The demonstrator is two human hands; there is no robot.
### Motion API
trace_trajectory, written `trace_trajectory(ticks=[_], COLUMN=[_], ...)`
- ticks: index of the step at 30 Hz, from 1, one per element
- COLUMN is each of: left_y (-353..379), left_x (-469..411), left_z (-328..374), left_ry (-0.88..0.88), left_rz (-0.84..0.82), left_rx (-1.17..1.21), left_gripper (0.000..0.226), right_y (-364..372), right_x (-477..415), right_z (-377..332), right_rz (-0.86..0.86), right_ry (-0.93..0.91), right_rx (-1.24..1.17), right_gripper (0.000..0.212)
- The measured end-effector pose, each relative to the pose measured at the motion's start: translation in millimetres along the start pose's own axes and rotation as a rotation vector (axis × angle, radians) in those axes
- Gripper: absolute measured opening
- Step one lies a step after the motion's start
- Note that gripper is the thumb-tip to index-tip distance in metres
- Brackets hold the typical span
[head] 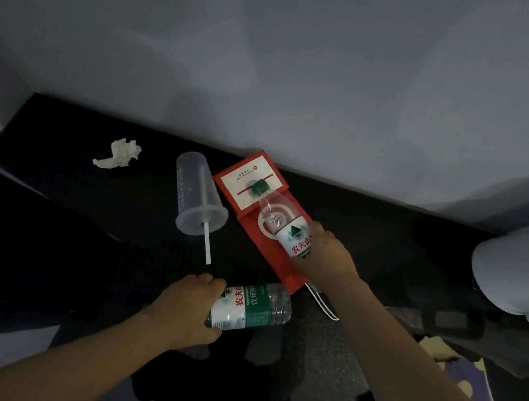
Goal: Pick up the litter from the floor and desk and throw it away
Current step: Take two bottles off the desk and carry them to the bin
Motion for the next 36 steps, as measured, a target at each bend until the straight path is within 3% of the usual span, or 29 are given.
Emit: trace_trajectory(ticks=[9,13,20,24,29,36], left_y=[-14,-27,-77,-99,-118,-128], left_x=[19,28,51,62,75,111], left_z=[-12,-9,8,21,64,169], left_ry=[-0.047,-0.042,0.061,0.134,0.284,0.518], left_rz=[0.033,0.067,0.201,0.194,0.201,0.184], left_rx=[0.064,0.204,0.444,0.540,0.537,0.482], left_gripper=[0.060,0.055,0.042,0.047,0.056,0.046], right_y=[4,-1,-18,-25,-40,-67], right_x=[43,84,180,226,289,403], right_z=[39,41,18,0,-7,25], right_rz=[0.039,0.122,0.457,0.618,0.798,1.051], right_ry=[0.143,0.211,0.310,0.336,0.349,0.382], right_rx=[-0.194,-0.362,-0.650,-0.771,-0.839,-0.868], right_gripper=[0.072,0.064,0.048,0.044,0.039,0.046])
Point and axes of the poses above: each hand's wrist, its own x-axis away from the middle knuckle, its own y-axis out of the palm, z = x × y, the point moved 8 cm from there along -x, towards the middle knuckle, and after that the axes turned 1 degree about -x, right-handed, at the moved point
